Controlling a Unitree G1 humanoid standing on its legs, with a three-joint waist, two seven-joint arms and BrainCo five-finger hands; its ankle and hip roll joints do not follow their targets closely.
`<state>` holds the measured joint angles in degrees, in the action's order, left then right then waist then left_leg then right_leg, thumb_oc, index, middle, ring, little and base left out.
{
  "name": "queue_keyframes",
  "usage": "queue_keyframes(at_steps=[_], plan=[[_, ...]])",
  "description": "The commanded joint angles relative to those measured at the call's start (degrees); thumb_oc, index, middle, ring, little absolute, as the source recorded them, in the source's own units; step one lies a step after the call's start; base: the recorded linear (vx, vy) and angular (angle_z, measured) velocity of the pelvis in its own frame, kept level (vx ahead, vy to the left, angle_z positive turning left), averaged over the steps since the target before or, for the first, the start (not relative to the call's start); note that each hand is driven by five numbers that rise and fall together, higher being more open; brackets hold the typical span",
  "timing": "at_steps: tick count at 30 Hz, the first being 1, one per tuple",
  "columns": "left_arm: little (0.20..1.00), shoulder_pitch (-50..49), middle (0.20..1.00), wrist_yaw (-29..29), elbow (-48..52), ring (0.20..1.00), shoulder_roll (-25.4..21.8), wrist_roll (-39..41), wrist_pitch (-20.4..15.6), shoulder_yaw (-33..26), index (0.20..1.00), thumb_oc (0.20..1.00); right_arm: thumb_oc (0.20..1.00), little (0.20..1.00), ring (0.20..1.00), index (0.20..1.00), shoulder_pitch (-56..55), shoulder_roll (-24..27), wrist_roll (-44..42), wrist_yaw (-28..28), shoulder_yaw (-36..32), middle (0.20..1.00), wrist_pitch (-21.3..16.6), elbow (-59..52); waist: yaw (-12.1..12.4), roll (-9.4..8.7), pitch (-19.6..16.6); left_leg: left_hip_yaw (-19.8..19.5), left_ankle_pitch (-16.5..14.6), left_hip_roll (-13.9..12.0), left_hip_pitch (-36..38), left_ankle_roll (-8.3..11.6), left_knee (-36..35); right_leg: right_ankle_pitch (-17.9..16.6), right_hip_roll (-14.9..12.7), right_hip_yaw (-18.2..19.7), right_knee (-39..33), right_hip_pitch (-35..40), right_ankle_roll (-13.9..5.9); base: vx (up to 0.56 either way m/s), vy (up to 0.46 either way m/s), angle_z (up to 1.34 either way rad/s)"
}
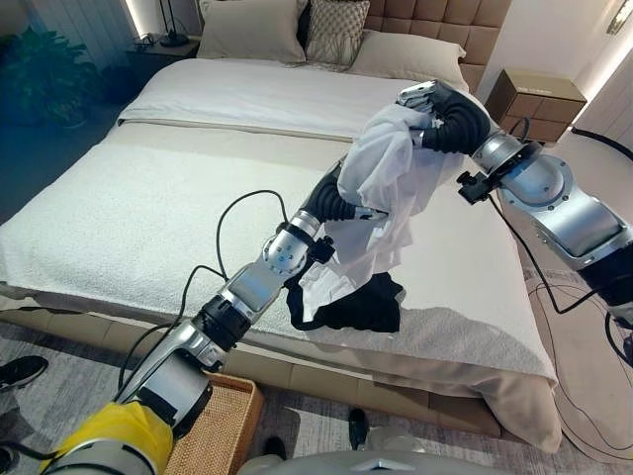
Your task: Pick up clothes into the bucket
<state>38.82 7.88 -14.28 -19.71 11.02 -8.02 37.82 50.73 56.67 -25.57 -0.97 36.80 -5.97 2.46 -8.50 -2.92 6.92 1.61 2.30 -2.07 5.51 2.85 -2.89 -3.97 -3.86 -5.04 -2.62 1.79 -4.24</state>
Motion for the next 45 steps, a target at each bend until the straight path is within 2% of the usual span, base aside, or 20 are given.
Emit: queue_keyframes(at_steps=[1, 6, 7, 9, 11, 13, 15, 16, 17, 18, 19, 24, 26, 27, 34, 38, 39, 42, 43, 45], plan=[[1.0, 6.62, 1.0, -1.91, -4.1, 1.0, 1.5, 2.09, -1.08, 3.3, 1.0, 1.0, 0.2, 0.2, 0.2, 0.2, 7.03, -0.92, -4.66, 0.33, -0.85, 0.2, -3.64, -1.63, 1.58, -2.9, -3.55, -0.39, -4.86, 0.32, -2.15, 1.15, 4.95, 4.78, -3.36, -0.48, 4.17, 1.44, -4.15, 0.0, 0.0, 0.0], [1.0, 6.98, 1.0, -3.12, -6.52, 1.0, 3.62, 2.81, -0.4, 5.1, 1.0, 1.0, 0.2, 0.2, 0.2, 0.2, 6.43, -1.65, -5.5, 0.23, -1.58, 0.2, -3.66, -2.99, 1.51, -2.88, -3.33, -0.73, -4.68, 0.39, -2.25, 1.12, 4.94, 4.7, -3.5, -0.69, 4.18, 1.57, -4.21, 0.0, 0.0, 0.0], [0.558, 6.52, 0.558, -4.07, -6.18, 0.558, 3.89, 6.32, -0.54, 5.38, 0.558, 0.558, 0.2, 0.2, 0.2, 0.2, 6.06, -1.64, -5.73, 0.23, -1.83, 0.2, -3.63, -3.23, 1.47, -2.86, -3.26, -0.79, -4.67, 0.44, -2.3, 1.1, 5.0, 4.7, -3.52, -0.73, 4.28, 1.52, -4.22, 0.0, 0.0, 0.0], [0.2, 5.54, 0.2, -6.79, -5.59, 0.2, 4.12, 14.7, -0.43, 6.6, 0.2, 0.2, 0.2, 0.2, 0.2, 0.2, 5.79, -1.71, -6.39, 0.35, -1.93, 0.2, -3.7, -3.02, 1.35, -2.75, -3.26, -0.82, -4.66, 0.52, -2.26, 1.05, 5.03, 4.63, -3.58, -0.75, 4.33, 1.5, -4.23, 0.0, 0.0, 0.0], [0.2, 4.98, 0.2, -9.5, -4.46, 0.2, 3.29, 23.23, 0.64, 8.31, 0.2, 0.2, 0.2, 0.2, 0.2, 0.2, 5.97, -1.86, -6.84, 0.44, -1.21, 0.2, -3.64, -2.38, 1.23, -2.59, -3.34, -0.77, -4.67, 0.56, -2.16, 1.03, 5.02, 4.52, -3.63, -0.64, 4.27, 1.55, -4.26, 0.0, 0.0, 0.0], [0.2, 4.18, 0.2, -10.34, -3.5, 0.2, 1.86, 26.84, 1.27, 9.34, 0.2, 0.2, 0.2, 0.2, 0.2, 0.2, 5.58, -2.04, -6.75, 1.1, -1.22, 0.2, -3.61, -1.34, 1.16, -2.5, -3.33, -0.79, -4.68, 0.57, -2.16, 1.01, 5.07, 4.46, -3.64, -0.6, 4.25, 1.55, -4.24, 0.0, 0.0, 0.0], [0.2, 2.81, 0.2, -10.44, -1.79, 0.2, -0.14, 28.91, 1.4, 9.15, 0.2, 0.2, 0.288, 0.288, 0.288, 0.288, 4.14, -2.0, -5.71, 2.24, -2.65, 0.288, -3.45, -0.1, 1.16, -2.48, -3.23, -0.9, -4.69, 0.61, -2.32, 1.04, 5.25, 4.57, -3.58, -0.68, 4.45, 1.39, -4.2, 0.0, 0.0, 0.0], [0.2, 2.79, 0.2, -10.43, -1.76, 0.2, -0.18, 28.92, 1.41, 9.18, 0.2, 0.2, 0.288, 0.288, 0.288, 0.288, 4.08, -2.02, -5.69, 2.24, -2.71, 0.288, -3.45, -0.13, 1.16, -2.51, -3.24, -0.9, -4.69, 0.61, -2.33, 1.04, 5.26, 4.58, -3.58, -0.68, 4.46, 1.38, -4.2, 0.0, 0.0, 0.0], [0.2, 2.06, 0.2, -10.39, -1.44, 0.2, -0.84, 28.96, 1.39, 8.72, 0.2, 0.2, 0.351, 0.351, 0.351, 0.351, 2.7, -2.1, -5.57, 2.66, -3.89, 0.351, -3.44, 0.19, 1.18, -2.54, -3.15, -0.97, -4.72, 0.67, -2.45, 1.02, 5.37, 4.61, -3.59, -0.62, 4.59, 1.29, -4.18, 0.0, 0.0, 0.0], [0.2, 0.51, 0.2, -10.16, -0.06, 0.2, -1.74, 29.85, 1.39, 7.39, 0.2, 0.2, 0.887, 0.887, 0.887, 0.887, 0.39, -2.12, -5.09, 3.23, -6.01, 0.887, -3.37, 0.39, 1.25, -2.52, -3.0, -1.07, -4.75, 0.71, -2.56, 0.96, 5.5, 4.71, -3.63, -0.72, 4.86, 1.19, -4.15, 0.0, 0.0, 0.0], [0.2, 0.47, 0.2, -10.14, -0.01, 0.2, -1.78, 29.85, 1.41, 7.44, 0.2, 0.2, 1.0, 1.0, 1.0, 1.0, 0.23, -2.12, -5.06, 3.23, -6.13, 1.0, -3.34, 0.31, 1.27, -2.57, -3.03, -1.08, -4.76, 0.72, -2.57, 0.96, 5.51, 4.72, -3.63, -0.73, 4.86, 1.19, -4.15, 0.0, 0.0, 0.0], [0.2, -6.15, 0.2, -9.93, 5.62, 0.2, -5.76, 31.1, 1.2, 1.85, 0.2, 0.2, 1.0, 1.0, 1.0, 1.0, -11.53, -3.96, -3.01, 6.65, -18.13, 1.0, -3.19, 2.17, 2.05, -2.45, -2.65, -1.59, -5.02, 0.92, -2.88, 0.69, 5.63, 5.01, -3.76, -1.16, 5.11, 1.14, -4.08, 0.0, 0.0, 0.01], [0.2, -11.42, 0.2, -10.32, 11.54, 0.2, -9.24, 33.08, 1.17, -3.77, 0.2, 0.2, 1.0, 1.0, 1.0, 1.0, -21.22, -7.01, -0.08, 9.1, -27.38, 1.0, -3.07, 3.2, 2.47, -2.06, -2.3, -1.87, -5.19, 1.04, -3.15, 0.5, 5.83, 5.15, -3.73, -1.36, 5.11, 1.02, -4.06, 0.0, 0.0, 0.0], [0.2, -11.55, 0.2, -10.29, 11.71, 0.2, -9.36, 33.08, 1.25, -3.64, 0.2, 0.2, 1.0, 1.0, 1.0, 1.0, -21.64, -7.11, 0.0, 9.11, -27.67, 1.0, -2.98, 2.93, 2.55, -2.18, -2.4, -1.89, -5.22, 1.04, -3.15, 0.5, 5.85, 5.17, -3.73, -1.38, 5.11, 1.04, -4.05, 0.0, 0.0, 0.0], [0.2, -28.28, 0.2, -12.05, 26.89, 0.2, -13.51, 39.82, 0.0, -22.52, 0.2, 0.2, 1.0, 1.0, 1.0, 1.0, -43.53, -19.73, 2.88, 9.95, -42.69, 1.0, -1.98, 7.59, 3.73, -2.05, -1.97, -2.93, -5.6, 1.37, -3.47, 0.21, 6.09, 5.93, -3.87, -2.13, 5.42, 1.18, -3.66, 0.01, -0.005, 0.08], [0.2, -34.55, 0.2, -11.41, 31.8, 0.2, -11.79, 42.61, -2.0, -33.95, 0.2, 0.2, 1.0, 1.0, 1.0, 1.0, -51.9, -26.43, 8.01, 8.49, -44.49, 1.0, -0.36, 12.41, 4.35, -1.91, -1.67, -3.55, -5.68, 1.55, -3.67, 0.13, 6.13, 6.33, -3.89, -2.58, 5.54, 1.27, -3.44, 0.01, -0.01, 0.1], [0.2, -36.25, 0.2, -10.65, 33.11, 0.2, -10.62, 43.24, -3.26, -38.85, 0.2, 0.2, 1.0, 1.0, 1.0, 1.0, -54.41, -28.76, 11.05, 7.82, -43.74, 1.0, 0.32, 16.77, 4.73, -1.78, -1.46, -3.92, -5.71, 1.68, -3.83, 0.11, 6.2, 6.42, -3.98, -2.77, 5.65, 1.21, -3.4, 0.01, -0.011, 0.06], [0.2, -37.11, 0.2, -9.56, 34.16, 0.2, -9.91, 42.55, -4.45, -42.04, 0.2, 0.2, 1.0, 1.0, 1.0, 1.0, -55.71, -30.58, 13.06, 7.34, -42.7, 1.0, 0.97, 21.21, 4.93, -1.61, -1.24, -4.15, -5.76, 1.81, -3.98, 0.12, 6.37, 6.55, -4.05, -2.98, 5.73, 1.24, -3.32, 0.01, -0.006, 0.09], [0.2, -37.31, 0.2, -7.87, 34.71, 0.2, -10.52, 40.43, -6.31, -46.43, 0.2, 0.2, 1.0, 1.0, 1.0, 1.0, -56.74, -32.95, 14.29, 6.74, -40.88, 1.0, 1.38, 27.0, 5.44, -1.33, -1.03, -4.43, -5.75, 1.91, -4.17, 0.17, 6.49, 6.64, -4.08, -3.19, 5.68, 1.31, -3.23, 0.01, -0.008, 0.19], [0.2, -37.33, 0.2, -6.54, 34.33, 0.2, -10.93, 39.5, -7.92, -50.07, 0.2, 0.2, 1.0, 1.0, 1.0, 1.0, -56.83, -34.32, 14.99, 6.46, -39.69, 1.0, 1.68, 31.68, 5.72, -1.15, -0.82, -4.72, -5.79, 2.02, -4.31, 0.22, 6.61, 6.76, -4.14, -3.4, 5.69, 1.31, -3.21, 0.01, -0.001, 0.09]])
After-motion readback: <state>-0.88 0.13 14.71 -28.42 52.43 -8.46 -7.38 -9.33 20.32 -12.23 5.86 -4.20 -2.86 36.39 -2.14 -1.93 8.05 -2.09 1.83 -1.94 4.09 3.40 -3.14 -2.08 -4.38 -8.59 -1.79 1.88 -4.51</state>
